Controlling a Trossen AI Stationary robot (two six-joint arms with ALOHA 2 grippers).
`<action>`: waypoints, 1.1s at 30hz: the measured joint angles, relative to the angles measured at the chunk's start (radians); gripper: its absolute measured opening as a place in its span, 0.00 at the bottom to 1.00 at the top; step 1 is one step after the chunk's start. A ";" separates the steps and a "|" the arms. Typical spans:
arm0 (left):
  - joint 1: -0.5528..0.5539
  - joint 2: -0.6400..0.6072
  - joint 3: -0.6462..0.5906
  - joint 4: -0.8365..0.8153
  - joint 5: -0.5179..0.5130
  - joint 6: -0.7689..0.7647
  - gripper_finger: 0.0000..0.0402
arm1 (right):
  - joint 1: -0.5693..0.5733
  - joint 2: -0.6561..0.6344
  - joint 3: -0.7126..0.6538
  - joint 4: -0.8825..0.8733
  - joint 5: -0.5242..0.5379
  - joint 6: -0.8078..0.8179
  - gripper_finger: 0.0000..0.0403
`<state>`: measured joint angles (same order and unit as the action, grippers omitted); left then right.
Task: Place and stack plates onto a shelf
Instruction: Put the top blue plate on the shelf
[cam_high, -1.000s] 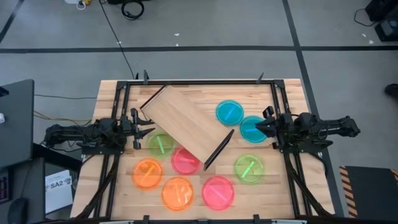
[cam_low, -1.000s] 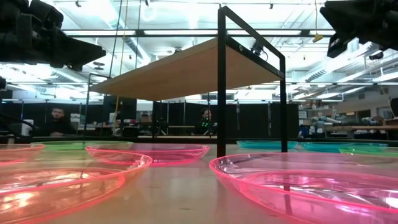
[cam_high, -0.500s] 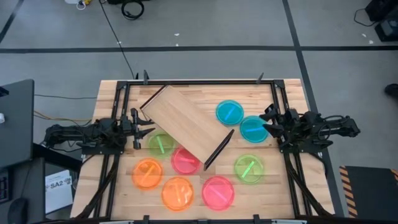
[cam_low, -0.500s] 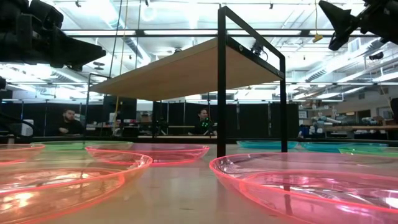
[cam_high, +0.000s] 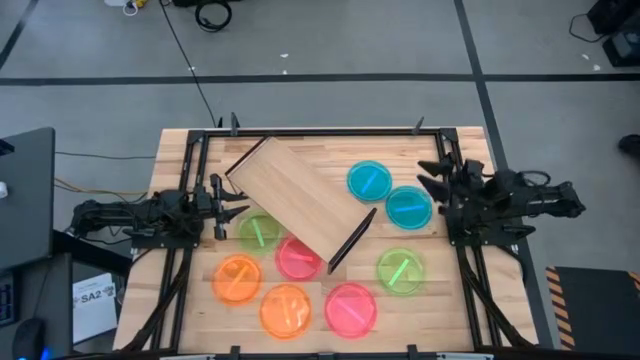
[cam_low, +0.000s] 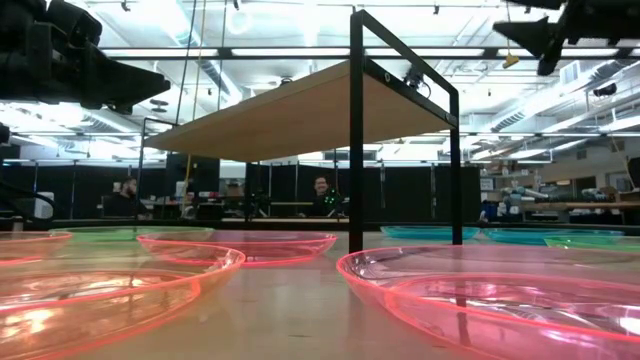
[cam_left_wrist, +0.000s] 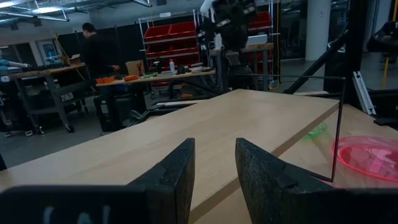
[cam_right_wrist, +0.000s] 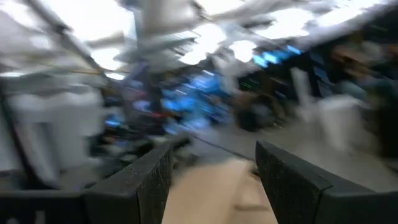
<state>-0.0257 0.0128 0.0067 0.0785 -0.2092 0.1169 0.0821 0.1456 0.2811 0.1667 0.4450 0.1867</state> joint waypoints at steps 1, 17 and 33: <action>0.000 0.000 0.000 0.000 0.000 0.000 0.31 | -0.001 0.018 0.036 -0.051 0.044 0.023 0.58; 0.000 0.000 0.000 0.000 0.000 0.000 0.31 | -0.206 0.349 0.619 -0.500 0.172 0.050 0.58; 0.000 0.000 0.000 0.000 0.000 -0.001 0.31 | -0.751 0.823 0.901 -0.831 -0.301 0.102 0.58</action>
<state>-0.0255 0.0128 0.0067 0.0785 -0.2090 0.1162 -0.6694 0.9687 1.1818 -0.6646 0.1435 0.2890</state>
